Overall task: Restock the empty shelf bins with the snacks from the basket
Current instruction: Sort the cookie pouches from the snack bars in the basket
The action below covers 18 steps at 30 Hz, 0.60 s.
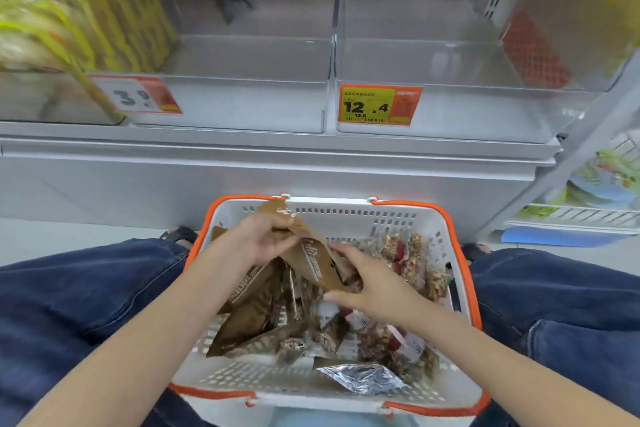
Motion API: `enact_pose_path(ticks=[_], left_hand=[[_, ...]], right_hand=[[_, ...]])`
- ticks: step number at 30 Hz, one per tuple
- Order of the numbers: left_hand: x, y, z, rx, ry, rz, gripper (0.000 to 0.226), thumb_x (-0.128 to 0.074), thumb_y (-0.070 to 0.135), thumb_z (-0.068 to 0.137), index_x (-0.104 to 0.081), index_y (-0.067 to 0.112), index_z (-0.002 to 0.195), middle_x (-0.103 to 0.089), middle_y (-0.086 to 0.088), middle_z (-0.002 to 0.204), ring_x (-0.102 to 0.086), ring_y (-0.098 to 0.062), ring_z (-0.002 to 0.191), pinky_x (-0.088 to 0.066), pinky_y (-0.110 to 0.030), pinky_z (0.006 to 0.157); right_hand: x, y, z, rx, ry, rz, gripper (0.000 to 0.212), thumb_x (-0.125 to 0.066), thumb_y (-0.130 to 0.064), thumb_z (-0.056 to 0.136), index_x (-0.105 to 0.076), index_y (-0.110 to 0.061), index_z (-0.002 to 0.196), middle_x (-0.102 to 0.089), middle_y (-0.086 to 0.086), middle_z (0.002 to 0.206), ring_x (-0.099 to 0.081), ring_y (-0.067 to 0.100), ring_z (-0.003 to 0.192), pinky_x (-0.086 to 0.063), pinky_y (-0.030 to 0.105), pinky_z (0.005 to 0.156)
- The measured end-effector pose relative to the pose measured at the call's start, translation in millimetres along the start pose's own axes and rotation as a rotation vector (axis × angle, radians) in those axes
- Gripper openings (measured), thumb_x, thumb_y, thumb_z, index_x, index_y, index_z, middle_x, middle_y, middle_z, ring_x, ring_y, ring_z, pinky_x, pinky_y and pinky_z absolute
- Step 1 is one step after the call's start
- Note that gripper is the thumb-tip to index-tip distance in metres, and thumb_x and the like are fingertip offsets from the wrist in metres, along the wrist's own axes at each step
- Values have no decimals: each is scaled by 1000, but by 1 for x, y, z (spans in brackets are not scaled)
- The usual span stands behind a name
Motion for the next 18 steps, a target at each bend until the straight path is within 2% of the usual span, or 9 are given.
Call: enact_pose_path(ticks=[2, 4, 5, 8, 9, 11, 14, 16, 18], left_hand=[[-1, 1, -12, 45, -44, -116, 8, -49, -6, 91, -56, -7, 93, -66, -21, 66, -67, -28, 51, -54, -28, 42], [0, 1, -21, 60, -80, -197, 9, -49, -3, 91, -57, -8, 93, -65, -23, 63, -67, -30, 52, -55, -28, 44], [-1, 1, -25, 56, -100, -214, 9, -50, -2, 91, -57, -7, 95, -65, -22, 65, -68, -29, 54, -56, -27, 45], [4, 0, -29, -14, -139, -114, 11, -54, 9, 93, -58, -1, 89, -69, -20, 79, -71, -25, 65, -59, -28, 55], [8, -1, -28, -54, -131, 2, 17, -54, 16, 94, -58, 1, 86, -70, -19, 84, -71, -24, 69, -60, -30, 59], [21, -5, -25, -161, -67, 427, 29, -55, 31, 93, -61, 3, 88, -70, -15, 96, -72, -22, 79, -60, -32, 69], [45, -23, -17, -287, 23, 1104, 26, -62, 41, 88, -66, 15, 91, -70, 0, 96, -68, -12, 87, -54, -25, 76], [57, -41, -5, -302, 0, 1334, 24, -68, 38, 83, -69, 16, 89, -70, 2, 93, -64, -10, 89, -50, -20, 75], [64, -55, 11, -300, 32, 1408, 25, -71, 37, 82, -70, 13, 87, -70, 0, 89, -64, -13, 87, -49, -23, 76]], right_hand=[[11, -8, 2, 29, 267, -11, 45, -56, -34, 93, -48, -27, 137, -64, -7, 122, -61, 5, 100, -52, 25, 87], [21, -13, 4, 53, 406, -61, 33, -50, -27, 97, -58, -25, 129, -71, -5, 107, -64, 6, 86, -51, 16, 76], [25, -14, 6, 57, 432, -94, 31, -49, -26, 98, -60, -24, 127, -72, -2, 101, -65, 9, 81, -51, 18, 73], [45, -14, 11, 60, 504, -194, 29, -47, -21, 98, -65, -22, 120, -74, 3, 91, -67, 20, 78, -55, 35, 71], [53, -13, 12, 57, 535, -224, 27, -46, -21, 98, -67, -20, 116, -73, 4, 88, -67, 23, 77, -53, 36, 68], [72, -8, 12, 26, 589, -289, 25, -46, -23, 99, -68, -17, 108, -72, 6, 83, -65, 26, 75, -45, 33, 60], [92, 5, 11, -58, 617, -358, 24, -44, -31, 99, -64, -19, 107, -69, 7, 78, -63, 29, 73, -39, 31, 54], [97, 11, 8, -126, 647, -403, 25, -42, -36, 99, -62, -23, 107, -68, 6, 79, -63, 32, 76, -47, 34, 60], [102, 14, 6, -176, 669, -425, 26, -42, -39, 99, -61, -22, 102, -67, 5, 77, -61, 32, 75, -48, 37, 63]])
Point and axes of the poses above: each hand's wrist, its own z-axis towards the middle knuckle, its own x-axis out of the back of the hand, y = z × x, the point moved 4 cm from there along z, towards the middle knuckle
